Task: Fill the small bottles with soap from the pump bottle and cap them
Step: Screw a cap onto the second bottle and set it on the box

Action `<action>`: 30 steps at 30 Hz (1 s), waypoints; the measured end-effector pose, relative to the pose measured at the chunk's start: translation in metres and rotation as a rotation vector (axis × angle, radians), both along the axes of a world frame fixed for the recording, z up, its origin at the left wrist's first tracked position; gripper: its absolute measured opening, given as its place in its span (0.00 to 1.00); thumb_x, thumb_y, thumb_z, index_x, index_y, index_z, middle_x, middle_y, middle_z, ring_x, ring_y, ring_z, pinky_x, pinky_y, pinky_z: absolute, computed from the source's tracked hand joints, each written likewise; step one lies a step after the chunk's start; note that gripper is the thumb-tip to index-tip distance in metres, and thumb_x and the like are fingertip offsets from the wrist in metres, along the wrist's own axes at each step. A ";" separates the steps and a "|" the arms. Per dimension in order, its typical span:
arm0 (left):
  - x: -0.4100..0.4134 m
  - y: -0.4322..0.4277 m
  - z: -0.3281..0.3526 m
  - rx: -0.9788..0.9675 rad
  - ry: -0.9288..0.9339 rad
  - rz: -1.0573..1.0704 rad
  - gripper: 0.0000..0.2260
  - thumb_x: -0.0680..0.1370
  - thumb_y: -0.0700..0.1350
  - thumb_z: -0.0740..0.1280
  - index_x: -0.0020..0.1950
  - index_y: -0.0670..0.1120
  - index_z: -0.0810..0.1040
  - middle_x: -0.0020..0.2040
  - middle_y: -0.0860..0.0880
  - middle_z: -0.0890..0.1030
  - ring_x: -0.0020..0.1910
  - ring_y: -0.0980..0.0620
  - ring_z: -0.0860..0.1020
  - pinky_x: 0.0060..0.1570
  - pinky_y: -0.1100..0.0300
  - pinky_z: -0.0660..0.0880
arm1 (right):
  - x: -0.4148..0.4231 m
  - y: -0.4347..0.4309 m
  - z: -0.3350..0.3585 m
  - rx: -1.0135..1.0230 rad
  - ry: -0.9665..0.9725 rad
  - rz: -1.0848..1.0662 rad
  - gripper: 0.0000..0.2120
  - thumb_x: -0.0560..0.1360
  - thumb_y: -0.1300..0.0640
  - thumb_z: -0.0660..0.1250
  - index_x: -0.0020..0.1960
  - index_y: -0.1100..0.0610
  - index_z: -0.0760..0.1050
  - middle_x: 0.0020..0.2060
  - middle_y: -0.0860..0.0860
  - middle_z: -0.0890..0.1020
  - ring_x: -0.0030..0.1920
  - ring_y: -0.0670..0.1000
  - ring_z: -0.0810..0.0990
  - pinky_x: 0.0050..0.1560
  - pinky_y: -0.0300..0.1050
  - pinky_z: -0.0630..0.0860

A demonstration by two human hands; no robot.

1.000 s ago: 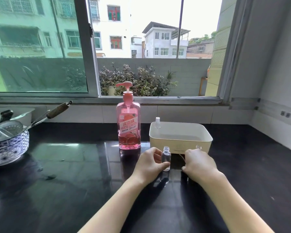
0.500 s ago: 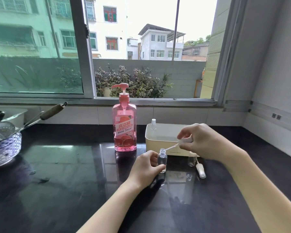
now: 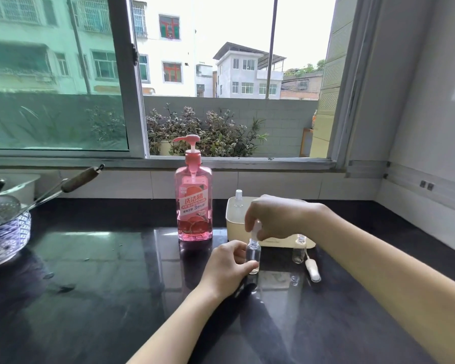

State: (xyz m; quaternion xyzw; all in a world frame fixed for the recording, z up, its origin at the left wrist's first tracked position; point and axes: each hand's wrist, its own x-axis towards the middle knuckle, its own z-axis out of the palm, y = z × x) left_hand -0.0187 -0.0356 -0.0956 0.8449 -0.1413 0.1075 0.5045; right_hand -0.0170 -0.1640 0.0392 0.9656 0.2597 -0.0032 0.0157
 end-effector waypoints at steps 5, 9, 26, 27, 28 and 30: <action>0.001 0.000 0.001 -0.001 0.007 0.001 0.11 0.67 0.45 0.74 0.47 0.47 0.81 0.39 0.50 0.83 0.40 0.54 0.82 0.48 0.57 0.80 | 0.008 0.008 0.005 -0.050 0.084 0.003 0.10 0.69 0.61 0.71 0.51 0.57 0.82 0.32 0.46 0.77 0.28 0.44 0.73 0.26 0.34 0.68; 0.002 0.000 -0.001 -0.004 0.021 -0.006 0.10 0.67 0.45 0.74 0.47 0.47 0.81 0.40 0.50 0.84 0.40 0.54 0.83 0.49 0.55 0.80 | 0.015 0.017 0.001 -0.136 0.121 -0.055 0.09 0.71 0.55 0.71 0.42 0.62 0.82 0.30 0.50 0.79 0.27 0.47 0.74 0.31 0.37 0.71; 0.001 0.001 0.000 -0.010 0.035 -0.009 0.10 0.67 0.46 0.74 0.46 0.47 0.82 0.39 0.49 0.84 0.41 0.53 0.83 0.50 0.52 0.80 | 0.022 0.017 -0.001 -0.140 0.192 -0.103 0.13 0.72 0.54 0.70 0.39 0.65 0.80 0.31 0.54 0.82 0.25 0.45 0.74 0.31 0.36 0.72; 0.001 0.001 0.000 -0.010 0.033 -0.005 0.09 0.67 0.45 0.74 0.46 0.48 0.82 0.39 0.50 0.84 0.41 0.53 0.83 0.50 0.53 0.80 | 0.023 0.018 -0.003 -0.154 0.185 -0.127 0.17 0.74 0.52 0.69 0.34 0.65 0.78 0.28 0.53 0.80 0.24 0.47 0.73 0.32 0.38 0.73; 0.000 0.001 0.001 -0.012 0.033 -0.003 0.10 0.67 0.45 0.75 0.46 0.48 0.82 0.39 0.50 0.84 0.41 0.53 0.83 0.50 0.53 0.80 | 0.024 0.020 -0.006 -0.149 0.188 -0.159 0.20 0.75 0.50 0.67 0.31 0.63 0.75 0.26 0.52 0.79 0.23 0.48 0.74 0.32 0.39 0.74; 0.000 0.001 0.002 -0.015 0.039 -0.003 0.11 0.67 0.45 0.75 0.48 0.48 0.82 0.40 0.50 0.84 0.41 0.54 0.83 0.50 0.53 0.80 | 0.022 0.021 -0.012 -0.153 0.155 -0.208 0.23 0.78 0.47 0.62 0.29 0.60 0.72 0.24 0.51 0.77 0.20 0.48 0.74 0.30 0.39 0.74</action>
